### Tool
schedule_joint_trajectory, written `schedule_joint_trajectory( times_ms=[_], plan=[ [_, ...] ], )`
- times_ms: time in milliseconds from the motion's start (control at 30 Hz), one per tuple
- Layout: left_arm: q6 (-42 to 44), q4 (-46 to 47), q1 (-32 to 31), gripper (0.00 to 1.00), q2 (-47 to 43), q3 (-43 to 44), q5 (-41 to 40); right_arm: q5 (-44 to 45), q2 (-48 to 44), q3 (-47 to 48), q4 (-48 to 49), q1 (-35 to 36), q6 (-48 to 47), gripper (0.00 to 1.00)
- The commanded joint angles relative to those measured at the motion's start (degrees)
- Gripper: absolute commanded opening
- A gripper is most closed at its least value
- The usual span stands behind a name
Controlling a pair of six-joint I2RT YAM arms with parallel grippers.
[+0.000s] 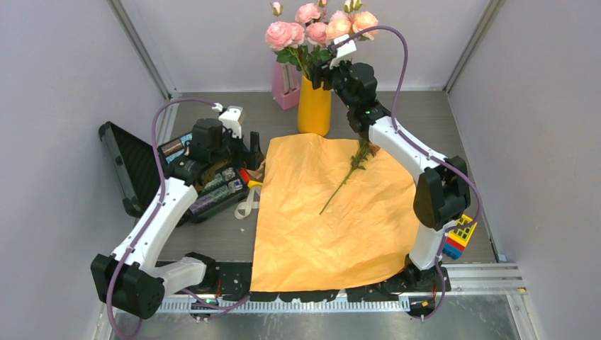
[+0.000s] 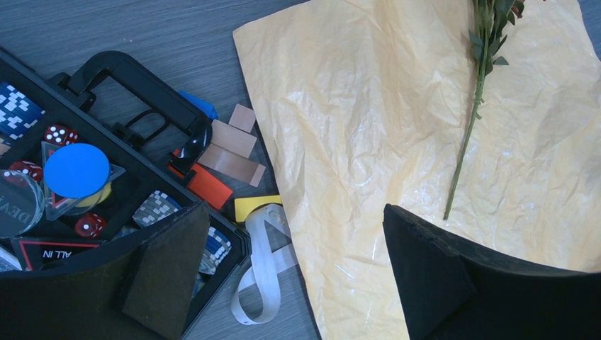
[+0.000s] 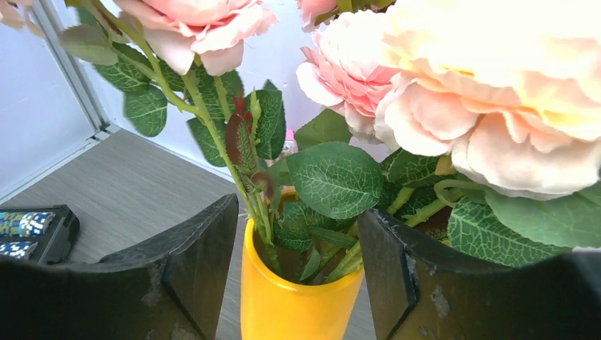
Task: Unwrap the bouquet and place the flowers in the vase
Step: Insert the fake flower into the vase, then pick up the fake flower from the wrapping paper.
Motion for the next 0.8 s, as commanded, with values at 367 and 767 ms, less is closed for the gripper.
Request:
schedule_joint_trajectory(
  times_ms=[367,767],
  plan=[
    [0.54,2.40,-0.18,0.95,-0.85,0.14,0.30,-6.31,-9.54,-2.41,-4.99,-0.07,2.06,0.77],
    [0.66,2.67,-0.24,0.95,-1.80,-0.26,-1.04,-7.84,-16.56,-4.99,-18.31,-0.07,2.36,0.78]
  ],
)
